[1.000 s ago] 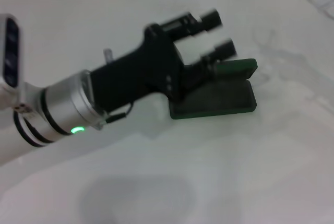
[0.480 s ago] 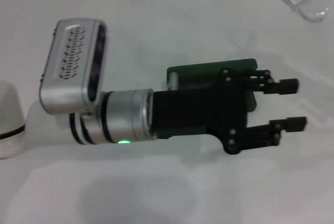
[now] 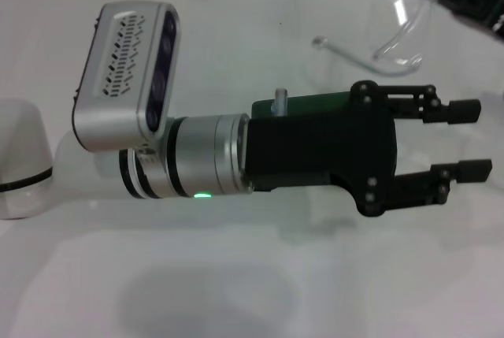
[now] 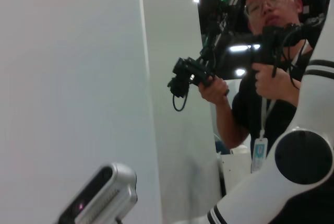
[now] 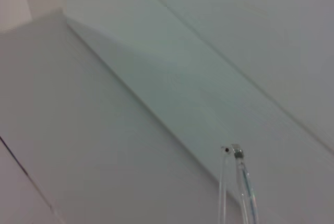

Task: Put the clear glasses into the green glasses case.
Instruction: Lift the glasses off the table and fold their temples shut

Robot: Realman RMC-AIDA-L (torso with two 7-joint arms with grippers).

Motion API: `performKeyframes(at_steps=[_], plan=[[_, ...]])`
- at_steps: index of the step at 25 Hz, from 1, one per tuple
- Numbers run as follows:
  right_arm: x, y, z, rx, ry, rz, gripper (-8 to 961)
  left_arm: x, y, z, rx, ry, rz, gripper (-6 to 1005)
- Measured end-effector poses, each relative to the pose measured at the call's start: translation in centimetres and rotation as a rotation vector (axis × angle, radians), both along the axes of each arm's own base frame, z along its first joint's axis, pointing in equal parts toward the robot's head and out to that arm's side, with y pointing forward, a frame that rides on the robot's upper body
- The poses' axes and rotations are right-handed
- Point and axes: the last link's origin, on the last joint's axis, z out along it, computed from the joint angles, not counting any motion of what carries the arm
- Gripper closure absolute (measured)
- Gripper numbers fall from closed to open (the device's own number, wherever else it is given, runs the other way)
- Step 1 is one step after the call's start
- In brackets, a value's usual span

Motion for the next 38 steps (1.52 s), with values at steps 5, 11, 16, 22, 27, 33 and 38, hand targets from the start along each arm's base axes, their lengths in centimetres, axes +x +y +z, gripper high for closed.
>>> performKeyframes(at_steps=[5, 11, 16, 22, 27, 33, 38], plan=[[-0.5, -0.1, -1.4, -0.048, -0.043, 0.017, 844, 0.2, 0.5, 0.1, 0.013, 0.001, 0.013, 495], [-0.5, -0.2, -2.3, -0.076, -0.104, 0.040, 844, 0.1, 0.9, 0.1, 0.024, 0.006, 0.036, 495], [-0.1, -0.5, -2.8, -0.102, -0.168, 0.057, 844, 0.0, 1.2, 0.1, 0.030, 0.016, 0.047, 496], [0.4, -1.1, -3.3, -0.140, -0.224, 0.075, 844, 0.0, 1.2, 0.0, 0.030, 0.019, 0.052, 496], [0.5, -1.8, -3.9, -0.196, -0.262, 0.103, 844, 0.1, 1.2, 0.0, 0.031, 0.020, 0.051, 495], [0.5, -2.4, -4.3, -0.262, -0.311, 0.145, 845, 0.1, 1.2, 0.0, 0.030, 0.019, 0.047, 496], [0.4, -2.8, -4.7, -0.317, -0.343, 0.160, 845, 0.3, 1.2, -0.1, 0.029, 0.022, 0.042, 495]])
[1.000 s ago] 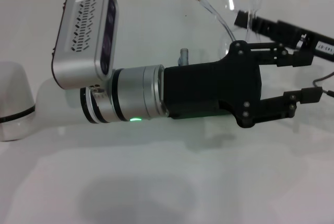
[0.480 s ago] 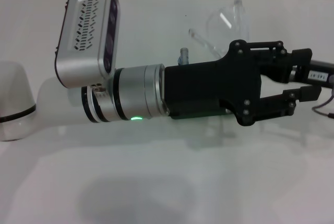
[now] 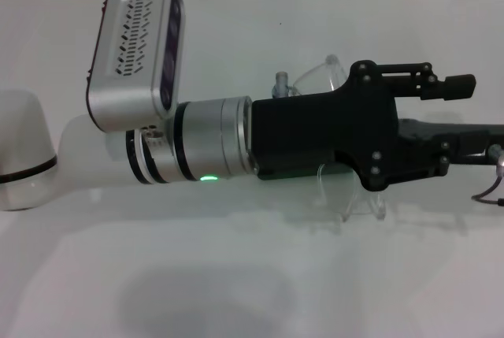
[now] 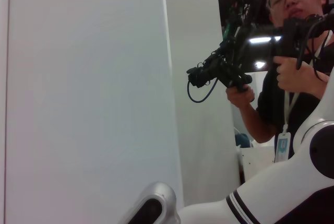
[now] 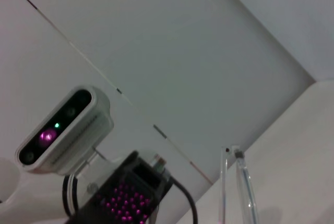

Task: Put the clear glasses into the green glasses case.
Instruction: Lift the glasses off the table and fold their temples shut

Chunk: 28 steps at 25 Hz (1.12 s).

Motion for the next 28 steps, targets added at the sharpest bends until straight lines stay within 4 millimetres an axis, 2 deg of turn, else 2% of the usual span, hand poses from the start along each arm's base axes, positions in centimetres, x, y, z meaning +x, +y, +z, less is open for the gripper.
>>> performKeyframes(at_steps=[17, 23, 28], plan=[[-0.8, -0.7, -0.5, -0.132, -0.039, 0.036, 843, 0.4, 0.3, 0.0, 0.009, -0.003, -0.004, 495], [-0.4, 0.0, 0.0, -0.083, -0.030, -0.005, 841, 0.2, 0.1, 0.7, 0.006, -0.052, 0.013, 498], [0.3, 0.9, 1.3, 0.027, 0.025, -0.072, 840, -0.3, -0.5, 1.7, -0.007, -0.105, 0.008, 500]])
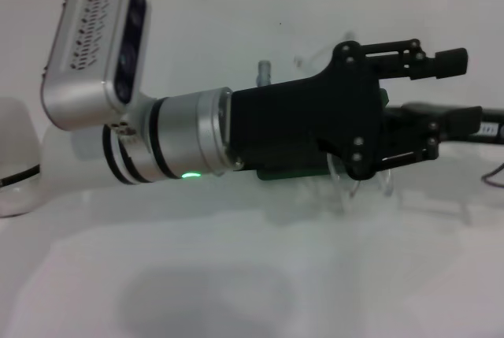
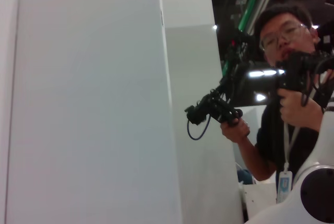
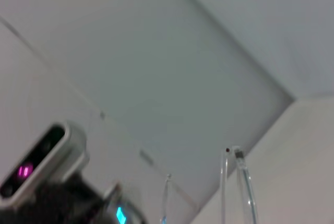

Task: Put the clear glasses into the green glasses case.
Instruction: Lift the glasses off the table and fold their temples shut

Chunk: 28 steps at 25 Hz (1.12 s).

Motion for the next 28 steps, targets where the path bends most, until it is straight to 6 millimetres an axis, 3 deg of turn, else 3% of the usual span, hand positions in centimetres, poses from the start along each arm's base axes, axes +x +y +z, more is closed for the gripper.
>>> performKeyframes(at_steps=[10, 15, 28], plan=[[0.5, 0.4, 2.4, 0.174, 0.114, -0.006, 837, -1.3, 0.3, 0.1, -0.079, 0.040, 0.080, 502], [-0.2, 0.2, 2.2, 0.169, 0.121, 0.043, 835, -0.5, 0.8, -0.1, -0.177, 0.076, 0.086, 503], [-0.7, -1.3, 2.2, 0.106, 0.124, 0.152, 831, 0.4, 1.3, -0.1, -0.214, 0.090, 0.079, 504]])
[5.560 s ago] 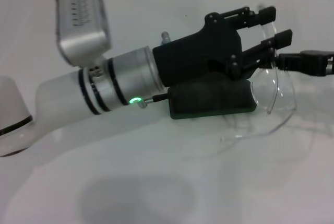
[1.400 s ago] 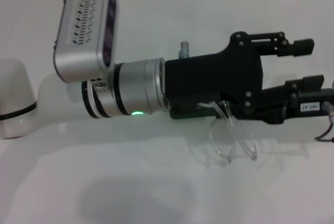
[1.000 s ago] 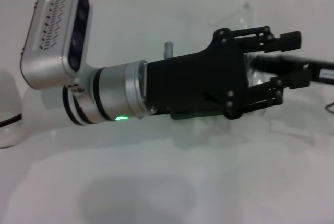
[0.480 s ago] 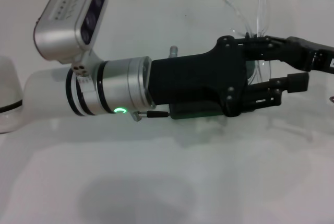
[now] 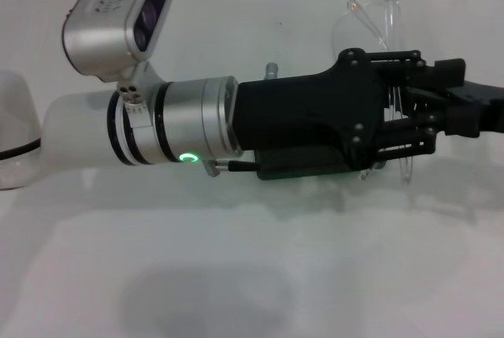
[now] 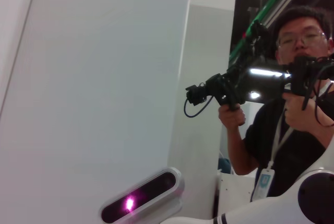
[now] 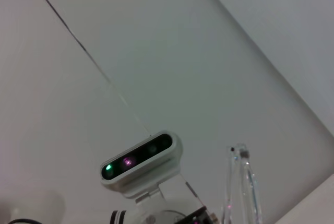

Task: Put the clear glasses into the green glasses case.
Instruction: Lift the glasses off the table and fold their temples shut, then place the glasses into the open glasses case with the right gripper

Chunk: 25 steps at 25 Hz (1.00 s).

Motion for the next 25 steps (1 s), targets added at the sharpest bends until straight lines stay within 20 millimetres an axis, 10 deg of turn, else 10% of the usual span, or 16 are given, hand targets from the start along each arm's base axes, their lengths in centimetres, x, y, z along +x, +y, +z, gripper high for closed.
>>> performKeyframes(at_steps=[14, 25], plan=[[1.0, 0.6, 1.0, 0.078, -0.080, -0.009, 826, -1.3, 0.2, 1.7, 0.040, -0.056, 0.046, 505], [-4.4, 3.6, 1.9, 0.050, -0.589, 0.250, 823, -11.6, 1.2, 9.8, 0.287, -0.142, 0.459, 505]])
